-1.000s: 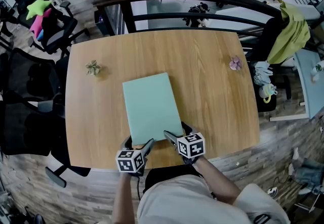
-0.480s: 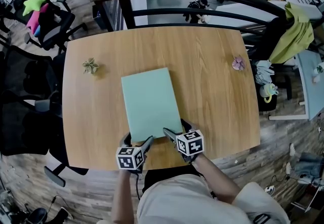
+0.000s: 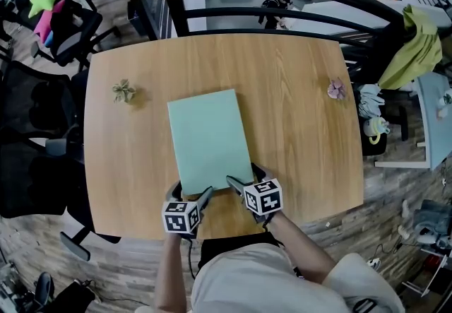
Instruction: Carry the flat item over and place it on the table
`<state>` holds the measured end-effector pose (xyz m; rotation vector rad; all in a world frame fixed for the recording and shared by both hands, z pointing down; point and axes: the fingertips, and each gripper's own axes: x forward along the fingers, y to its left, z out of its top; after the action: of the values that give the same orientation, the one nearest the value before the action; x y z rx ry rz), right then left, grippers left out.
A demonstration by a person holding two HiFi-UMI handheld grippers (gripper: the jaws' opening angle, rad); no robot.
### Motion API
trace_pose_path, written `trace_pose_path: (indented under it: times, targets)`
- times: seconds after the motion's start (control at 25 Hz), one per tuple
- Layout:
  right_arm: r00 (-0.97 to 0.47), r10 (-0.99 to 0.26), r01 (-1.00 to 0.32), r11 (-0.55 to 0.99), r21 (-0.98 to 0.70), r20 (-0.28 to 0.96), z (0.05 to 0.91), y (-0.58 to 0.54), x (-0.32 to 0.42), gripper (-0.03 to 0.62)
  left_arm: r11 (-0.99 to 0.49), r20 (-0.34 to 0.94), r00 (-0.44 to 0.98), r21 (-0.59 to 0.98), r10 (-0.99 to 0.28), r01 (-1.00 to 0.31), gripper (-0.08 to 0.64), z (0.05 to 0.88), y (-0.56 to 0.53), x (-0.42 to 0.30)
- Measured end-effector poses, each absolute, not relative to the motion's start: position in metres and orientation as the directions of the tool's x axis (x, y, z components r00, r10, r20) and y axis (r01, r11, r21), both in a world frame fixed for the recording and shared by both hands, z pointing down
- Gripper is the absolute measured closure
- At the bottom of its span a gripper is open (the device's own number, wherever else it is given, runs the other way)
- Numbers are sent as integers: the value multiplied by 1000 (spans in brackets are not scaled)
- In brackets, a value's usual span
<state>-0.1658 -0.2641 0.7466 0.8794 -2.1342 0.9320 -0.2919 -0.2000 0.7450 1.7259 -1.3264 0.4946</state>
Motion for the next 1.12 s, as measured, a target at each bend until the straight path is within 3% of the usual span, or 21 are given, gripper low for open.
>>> trace_pose_path:
  times: [1.12]
  targets:
    - [-551,-338,-773,552,-314,763,757,-287,-176,177,-36,748,353,404,-562,-914,95,762,-222,-302]
